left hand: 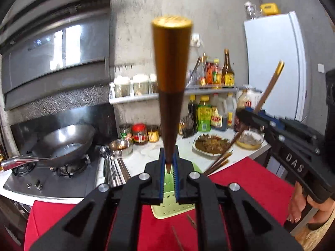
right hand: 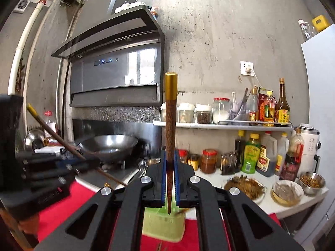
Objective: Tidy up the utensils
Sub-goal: 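Lower the left tool's chopstick into the green holder and open while the right tool does likewise, then move both open tools back down to the chopsticks on the cloth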
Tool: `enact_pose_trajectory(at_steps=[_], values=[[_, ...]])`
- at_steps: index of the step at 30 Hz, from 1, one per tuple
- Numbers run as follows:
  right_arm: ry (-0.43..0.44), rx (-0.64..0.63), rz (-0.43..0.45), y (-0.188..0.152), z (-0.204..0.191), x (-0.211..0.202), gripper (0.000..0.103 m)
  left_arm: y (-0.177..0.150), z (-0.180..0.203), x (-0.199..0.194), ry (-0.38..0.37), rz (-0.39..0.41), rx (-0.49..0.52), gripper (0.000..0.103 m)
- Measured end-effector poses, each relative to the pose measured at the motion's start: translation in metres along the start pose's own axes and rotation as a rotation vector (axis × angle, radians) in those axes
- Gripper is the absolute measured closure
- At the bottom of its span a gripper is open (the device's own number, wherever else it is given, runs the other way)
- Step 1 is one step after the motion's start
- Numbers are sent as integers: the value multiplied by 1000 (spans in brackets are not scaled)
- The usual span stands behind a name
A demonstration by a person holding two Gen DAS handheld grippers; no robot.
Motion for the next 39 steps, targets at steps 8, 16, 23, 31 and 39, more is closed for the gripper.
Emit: enact_pose_trajectory(at_steps=[8, 16, 23, 31, 39], values=[[-20, 7, -135, -16, 17, 72, 96, -3, -9, 78, 9, -133, 20, 96], [-34, 9, -209, -27, 22, 92, 82, -8, -13, 100, 6, -162, 6, 95], [-56, 17, -148, -10, 24, 51, 65, 8, -8, 63, 3, -83, 0, 71], [-101, -18, -91, -26, 19, -47, 65, -9, -11, -34, 62, 29, -25, 68], [-70, -6, -253, -129, 6, -85, 65, -122, -20, -64, 169, -115, -96, 68]])
Point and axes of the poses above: each gripper's, at about its wrist camera, not at the fingertips, and x roughly the way its jaws point, z to its right, y to its top, the point moved 2 cm from there along x, roughly the way its jaws point, and after that the axes turned 13 degrees about -z, right-handed, at the moved point
